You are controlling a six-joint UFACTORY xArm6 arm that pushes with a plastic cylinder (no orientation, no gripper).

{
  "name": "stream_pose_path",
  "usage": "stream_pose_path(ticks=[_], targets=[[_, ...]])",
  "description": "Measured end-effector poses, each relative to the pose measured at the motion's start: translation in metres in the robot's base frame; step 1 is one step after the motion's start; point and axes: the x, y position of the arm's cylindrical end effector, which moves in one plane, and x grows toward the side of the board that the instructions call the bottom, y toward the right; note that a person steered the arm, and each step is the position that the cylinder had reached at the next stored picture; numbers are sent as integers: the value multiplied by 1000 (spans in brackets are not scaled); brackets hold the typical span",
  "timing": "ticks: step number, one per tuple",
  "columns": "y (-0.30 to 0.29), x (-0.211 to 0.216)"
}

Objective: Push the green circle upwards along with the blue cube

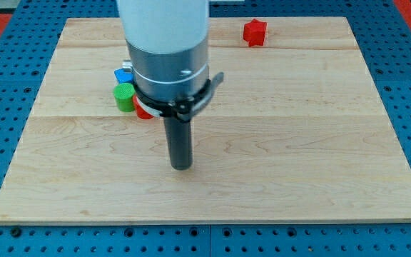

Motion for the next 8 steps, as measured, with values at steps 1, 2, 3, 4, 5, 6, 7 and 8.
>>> stream_pose_path(ticks=[1,2,3,4,5,6,7,8], targets=[[-31,-9],[-36,-29],[-47,-38],[-65,-73],[-114,-83],[-111,-83],[-86,-94],[-94,-113]])
